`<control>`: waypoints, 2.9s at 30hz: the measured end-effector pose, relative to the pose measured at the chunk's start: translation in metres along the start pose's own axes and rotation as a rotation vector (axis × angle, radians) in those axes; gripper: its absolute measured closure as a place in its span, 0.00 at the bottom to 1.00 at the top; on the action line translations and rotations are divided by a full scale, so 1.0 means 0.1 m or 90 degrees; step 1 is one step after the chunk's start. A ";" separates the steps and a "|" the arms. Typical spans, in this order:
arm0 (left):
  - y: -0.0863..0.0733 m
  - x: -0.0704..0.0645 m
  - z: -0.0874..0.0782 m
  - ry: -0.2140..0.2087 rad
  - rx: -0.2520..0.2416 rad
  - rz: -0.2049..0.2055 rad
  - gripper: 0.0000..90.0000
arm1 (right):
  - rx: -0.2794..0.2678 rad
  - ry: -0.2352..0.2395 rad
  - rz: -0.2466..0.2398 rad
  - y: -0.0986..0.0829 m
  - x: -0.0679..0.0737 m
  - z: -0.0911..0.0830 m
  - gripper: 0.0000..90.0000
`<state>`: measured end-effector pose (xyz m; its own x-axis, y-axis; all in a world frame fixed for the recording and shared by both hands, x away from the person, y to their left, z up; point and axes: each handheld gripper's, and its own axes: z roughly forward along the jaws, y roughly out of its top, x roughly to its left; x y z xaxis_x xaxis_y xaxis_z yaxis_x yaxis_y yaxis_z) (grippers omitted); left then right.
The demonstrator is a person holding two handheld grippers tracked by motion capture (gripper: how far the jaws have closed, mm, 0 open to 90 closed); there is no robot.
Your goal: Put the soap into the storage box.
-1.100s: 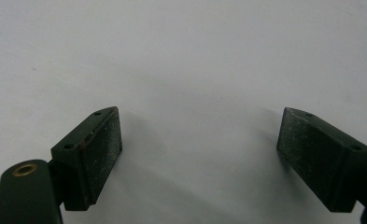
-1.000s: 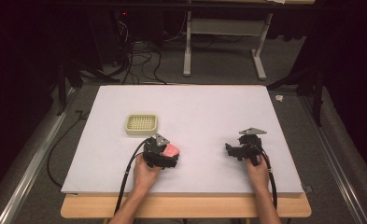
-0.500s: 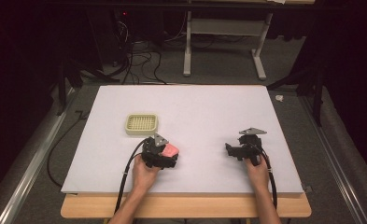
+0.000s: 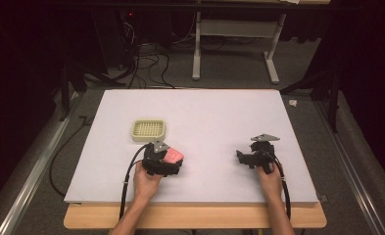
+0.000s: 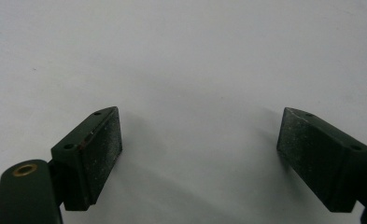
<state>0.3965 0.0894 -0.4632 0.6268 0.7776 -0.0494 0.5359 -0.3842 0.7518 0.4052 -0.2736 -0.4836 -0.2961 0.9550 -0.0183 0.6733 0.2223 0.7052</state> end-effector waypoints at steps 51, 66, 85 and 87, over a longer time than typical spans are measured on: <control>0.06 0.41 -0.52 0.033 -0.024 -0.052 0.15 | 0.000 0.000 -0.001 0.00 0.00 0.00 0.16; 0.23 0.53 -0.53 0.059 -0.015 -0.049 0.15 | 0.000 -0.001 -0.001 0.00 0.00 0.00 0.16; 0.44 0.74 -0.39 0.082 0.005 -0.080 0.15 | 0.000 0.000 -0.001 0.00 0.00 0.00 0.16; 0.46 0.76 -0.36 0.086 0.009 -0.081 0.15 | 0.000 0.000 -0.001 0.00 0.00 0.00 0.16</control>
<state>0.4483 0.1486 -0.4082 0.4730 0.8794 -0.0541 0.6145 -0.2853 0.7355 0.4053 -0.2737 -0.4837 -0.2970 0.9547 -0.0197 0.6728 0.2238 0.7052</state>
